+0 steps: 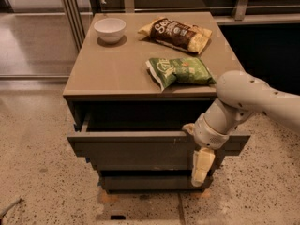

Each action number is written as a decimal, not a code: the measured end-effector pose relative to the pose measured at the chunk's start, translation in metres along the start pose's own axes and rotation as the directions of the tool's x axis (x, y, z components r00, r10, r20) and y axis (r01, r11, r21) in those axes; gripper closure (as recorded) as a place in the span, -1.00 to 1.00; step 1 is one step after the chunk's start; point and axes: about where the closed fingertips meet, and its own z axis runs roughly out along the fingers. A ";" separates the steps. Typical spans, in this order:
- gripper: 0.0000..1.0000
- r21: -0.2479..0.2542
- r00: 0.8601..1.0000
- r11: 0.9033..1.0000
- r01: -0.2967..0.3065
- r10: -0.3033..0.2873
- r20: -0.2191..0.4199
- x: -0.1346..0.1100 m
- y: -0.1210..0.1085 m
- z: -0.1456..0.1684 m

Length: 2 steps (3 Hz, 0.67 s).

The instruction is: Open top drawer

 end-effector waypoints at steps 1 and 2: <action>-1.00 -0.068 0.999 0.997 -0.044 0.045 0.019 0.008 0.031 0.001; -1.00 -0.116 0.995 0.989 -0.092 0.095 0.021 0.018 0.061 -0.005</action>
Offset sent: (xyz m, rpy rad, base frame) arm -0.1024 -0.0341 0.0161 0.0249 0.2334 -0.0763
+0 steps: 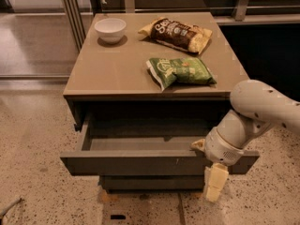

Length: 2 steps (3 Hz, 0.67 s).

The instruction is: Open top drawer

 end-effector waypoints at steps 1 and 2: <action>-1.00 -0.040 0.999 0.999 -0.030 0.030 -0.016 0.007 0.031 -0.013; -1.00 -0.040 0.999 0.999 -0.030 0.030 -0.016 0.007 0.031 -0.013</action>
Offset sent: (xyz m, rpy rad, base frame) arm -0.0234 -0.0094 0.0146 -0.0126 0.0419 -0.0070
